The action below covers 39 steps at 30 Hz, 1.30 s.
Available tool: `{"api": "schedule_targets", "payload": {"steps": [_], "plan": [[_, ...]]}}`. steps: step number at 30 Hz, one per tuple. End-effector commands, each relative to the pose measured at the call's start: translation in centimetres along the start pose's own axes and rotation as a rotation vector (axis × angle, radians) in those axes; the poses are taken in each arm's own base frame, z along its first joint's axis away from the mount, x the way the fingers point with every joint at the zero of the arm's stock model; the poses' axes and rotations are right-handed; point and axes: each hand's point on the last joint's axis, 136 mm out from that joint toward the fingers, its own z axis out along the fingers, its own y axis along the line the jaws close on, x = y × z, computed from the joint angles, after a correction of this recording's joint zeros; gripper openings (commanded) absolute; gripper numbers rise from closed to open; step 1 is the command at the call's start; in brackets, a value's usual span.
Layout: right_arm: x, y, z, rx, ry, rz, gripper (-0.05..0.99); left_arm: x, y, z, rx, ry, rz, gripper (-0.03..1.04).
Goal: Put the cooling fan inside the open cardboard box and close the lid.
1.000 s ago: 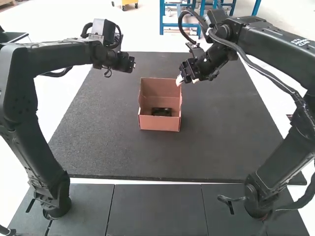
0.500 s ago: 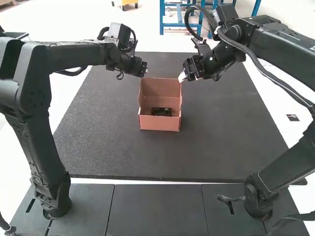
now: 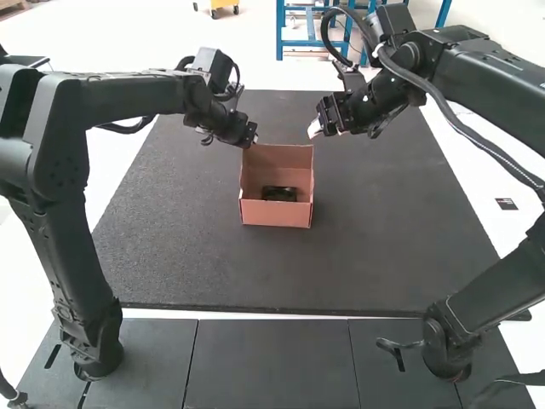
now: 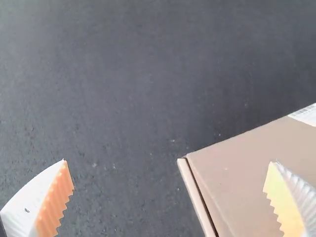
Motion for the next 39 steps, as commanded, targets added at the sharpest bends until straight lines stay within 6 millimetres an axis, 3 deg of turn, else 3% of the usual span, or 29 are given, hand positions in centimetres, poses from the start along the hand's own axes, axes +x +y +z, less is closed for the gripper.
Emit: {"api": "schedule_targets", "payload": {"steps": [1,10,33,36,39], "plan": [[-0.8,0.0,-0.5,0.005,-0.026,0.006,0.73,1.5,-0.7,0.6,0.024,0.043,0.016,0.91],[-0.8,-0.2,0.0,0.006,-0.021,0.007,0.73,5.4,-1.2,1.6,0.049,0.127,0.014,0.91],[0.0,-0.3,0.9,0.003,0.008,0.013,0.73,10.6,-2.9,4.0,0.070,0.160,0.025,0.91],[0.0,-0.3,1.0,0.003,0.008,0.013,0.73,10.7,-2.9,4.1,0.070,0.157,0.025,0.91],[0.0,-0.3,1.0,0.002,0.007,0.012,0.73,9.5,-2.8,3.6,0.069,0.126,0.018,0.91]]}}
